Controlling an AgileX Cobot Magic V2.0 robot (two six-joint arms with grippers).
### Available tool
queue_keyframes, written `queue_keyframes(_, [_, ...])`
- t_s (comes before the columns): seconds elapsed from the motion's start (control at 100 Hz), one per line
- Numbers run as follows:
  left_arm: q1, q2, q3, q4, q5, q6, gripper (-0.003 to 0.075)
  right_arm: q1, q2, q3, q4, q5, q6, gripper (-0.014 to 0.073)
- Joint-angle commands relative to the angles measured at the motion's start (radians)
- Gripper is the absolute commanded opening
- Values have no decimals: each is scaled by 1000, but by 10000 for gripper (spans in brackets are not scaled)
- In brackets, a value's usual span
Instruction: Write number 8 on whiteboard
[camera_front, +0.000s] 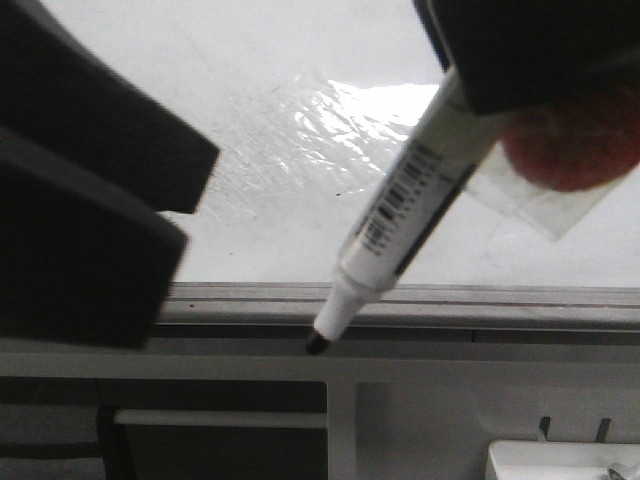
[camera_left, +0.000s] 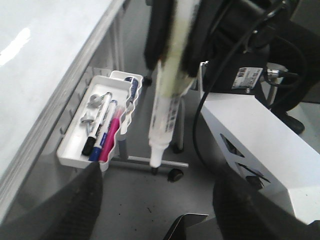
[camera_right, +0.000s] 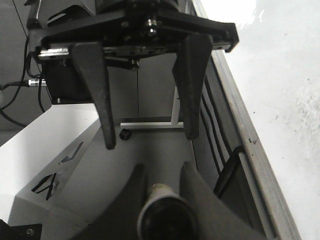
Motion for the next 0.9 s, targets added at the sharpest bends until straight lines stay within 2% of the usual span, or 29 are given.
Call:
queue_keyframes(0.0, [-63,41,-65,-67,-3,33,440,-2,-4,-33,46,5,1,-45])
queue_keyframes(0.17, [-162,127,-100,-71,-114,40,440,-2,-4,-33,46,7,1,-45])
queue_keyframes(0.46, [-169,193,-133,-260,-124,40,424,-2,-6,-33,36,9,1,-46])
queue_keyframes(0.53, [-169,199,-133,-264,-124,40,370,-2,-6,-33,33,9,1,-45])
queue_keyframes(0.6, [-171,204,-133,-264,-124,40,283,-2,-6,-33,31,15,1,-46])
queue_keyframes(0.78, [-171,214,-133,-264,-120,40,-22,-2,-6,-33,36,29,3,-41])
queue_keyframes(0.84, [-171,217,-133,-260,-111,40,-20,-2,-6,-33,40,24,31,-32])
queue_keyframes(0.89, [-171,219,-133,-260,-97,40,-20,-2,-6,-33,40,24,45,22])
